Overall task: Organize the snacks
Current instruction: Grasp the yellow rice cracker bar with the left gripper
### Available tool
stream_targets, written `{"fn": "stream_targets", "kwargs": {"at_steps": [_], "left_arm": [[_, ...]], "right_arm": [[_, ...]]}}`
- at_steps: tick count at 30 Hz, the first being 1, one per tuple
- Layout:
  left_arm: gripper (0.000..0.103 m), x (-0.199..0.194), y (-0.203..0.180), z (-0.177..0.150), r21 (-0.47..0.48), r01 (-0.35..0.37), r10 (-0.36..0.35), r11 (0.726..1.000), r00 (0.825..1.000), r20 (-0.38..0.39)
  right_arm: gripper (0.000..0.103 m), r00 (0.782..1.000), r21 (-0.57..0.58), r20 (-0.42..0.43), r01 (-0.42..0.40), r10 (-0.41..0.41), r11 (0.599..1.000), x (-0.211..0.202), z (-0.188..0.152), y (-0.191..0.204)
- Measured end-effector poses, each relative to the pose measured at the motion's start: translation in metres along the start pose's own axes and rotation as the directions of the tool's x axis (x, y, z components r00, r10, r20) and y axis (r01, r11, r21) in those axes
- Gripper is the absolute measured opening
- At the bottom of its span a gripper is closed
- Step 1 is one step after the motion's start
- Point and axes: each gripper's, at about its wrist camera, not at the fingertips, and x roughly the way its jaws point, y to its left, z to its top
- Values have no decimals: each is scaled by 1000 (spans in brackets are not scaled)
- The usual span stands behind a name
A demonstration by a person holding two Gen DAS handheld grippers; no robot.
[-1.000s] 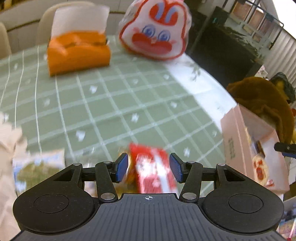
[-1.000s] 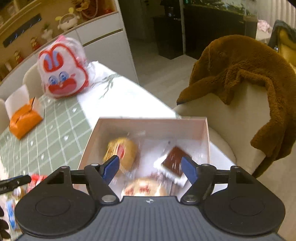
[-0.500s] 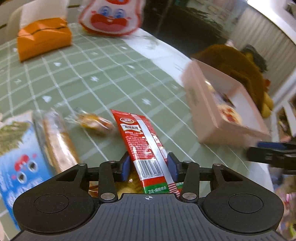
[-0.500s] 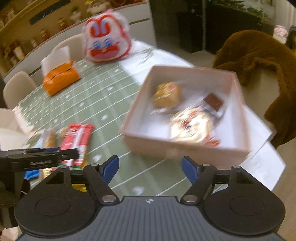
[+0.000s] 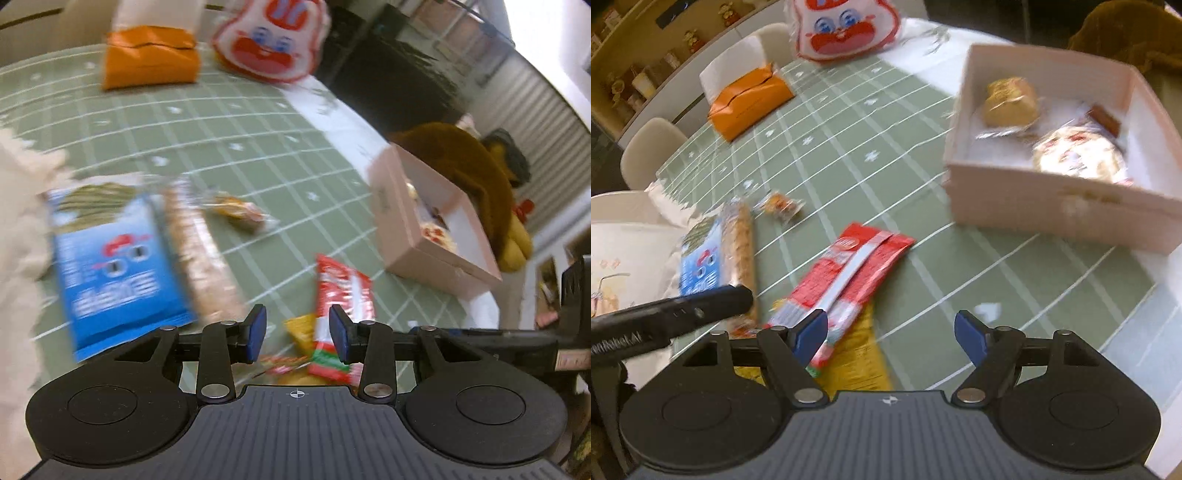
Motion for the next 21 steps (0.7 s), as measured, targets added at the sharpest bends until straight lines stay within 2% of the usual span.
{"fn": "stream_targets", "kwargs": {"at_steps": [3, 7, 9, 12, 15, 17, 18, 21], "left_arm": [[42, -8, 1, -9, -8, -7, 7, 1000, 1000, -18], [42, -13, -4, -27, 16, -11, 12, 1000, 999, -36], [42, -11, -9, -36, 30, -11, 12, 999, 999, -51], [42, -8, -17, -47, 51, -4, 8, 999, 997, -78], [42, -6, -27, -56, 91, -36, 45, 995, 994, -96], [42, -5, -32, -61, 120, -65, 78, 991, 992, -104], [42, -3, -34, -62, 130, -74, 88, 989, 990, -108], [42, 4, -32, -66, 123, -80, 96, 989, 987, -129]], "right_arm": [[81, 998, -58, -51, -47, 44, 997, 12, -10, 19], [81, 999, -98, -36, -32, 29, 995, 17, -24, 29], [69, 999, -97, -26, -32, 29, 995, 14, -27, 26], [61, 999, -63, -12, -33, 32, 997, 3, -27, 10], [57, 999, -33, 26, 30, -30, 999, -9, -33, -8], [54, 996, -7, 16, 89, -89, 996, -12, -40, -23], [50, 996, 0, 31, 89, -89, 996, -15, -43, -29], [51, 992, 23, 41, 120, -120, 993, -25, -54, -42]]}}
